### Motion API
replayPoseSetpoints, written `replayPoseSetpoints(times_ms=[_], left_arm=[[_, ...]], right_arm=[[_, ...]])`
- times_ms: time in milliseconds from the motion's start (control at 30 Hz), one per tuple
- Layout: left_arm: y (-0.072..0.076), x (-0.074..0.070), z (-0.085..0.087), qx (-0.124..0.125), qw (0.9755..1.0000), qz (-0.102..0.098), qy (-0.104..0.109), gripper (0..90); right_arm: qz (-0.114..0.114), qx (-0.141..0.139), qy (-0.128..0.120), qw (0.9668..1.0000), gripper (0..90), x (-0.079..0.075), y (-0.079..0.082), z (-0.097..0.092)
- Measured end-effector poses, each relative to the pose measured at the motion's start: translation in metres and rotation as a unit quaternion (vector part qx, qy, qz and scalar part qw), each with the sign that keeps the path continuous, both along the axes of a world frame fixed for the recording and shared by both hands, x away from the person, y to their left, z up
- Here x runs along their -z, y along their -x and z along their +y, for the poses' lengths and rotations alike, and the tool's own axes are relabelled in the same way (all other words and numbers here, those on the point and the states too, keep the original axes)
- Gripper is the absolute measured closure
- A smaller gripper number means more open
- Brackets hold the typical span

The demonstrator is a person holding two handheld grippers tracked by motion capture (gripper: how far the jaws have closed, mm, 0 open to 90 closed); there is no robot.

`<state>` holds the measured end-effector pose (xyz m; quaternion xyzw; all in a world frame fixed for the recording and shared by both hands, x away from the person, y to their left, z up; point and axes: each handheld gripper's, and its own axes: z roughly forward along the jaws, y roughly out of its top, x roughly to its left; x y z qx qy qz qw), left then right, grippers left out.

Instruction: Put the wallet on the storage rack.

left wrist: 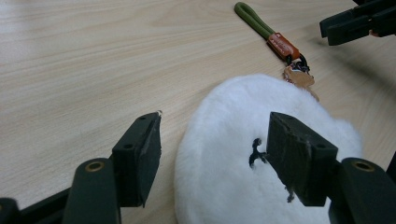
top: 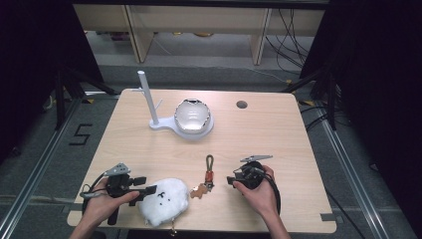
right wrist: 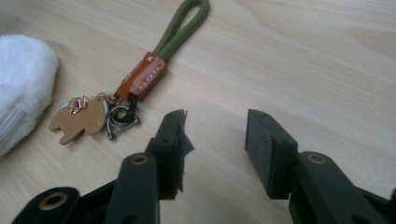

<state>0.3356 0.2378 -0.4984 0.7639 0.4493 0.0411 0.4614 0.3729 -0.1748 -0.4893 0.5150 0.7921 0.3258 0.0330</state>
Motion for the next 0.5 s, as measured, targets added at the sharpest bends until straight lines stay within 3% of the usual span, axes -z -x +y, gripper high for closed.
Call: replayPoseSetpoints(times_ms=[267,433,500], left_arm=[[-0.0005,-0.0072,0.0060,-0.003,0.9999,0.009,-0.010,33.8],[0.0020,-0.0079,0.0076,-0.005,0.9994,0.024,-0.027,33.5],[0.0030,-0.0095,0.0090,0.003,0.9984,0.032,-0.047,33.5]], right_arm=[[0.003,0.006,0.007,1.0000,51.9,-0.0018,-0.0025,-0.0024],[0.006,0.004,0.008,0.9999,51.1,-0.0006,-0.0021,-0.0017],[0.007,0.003,0.010,0.9999,51.1,-0.0011,-0.0016,-0.0019]])
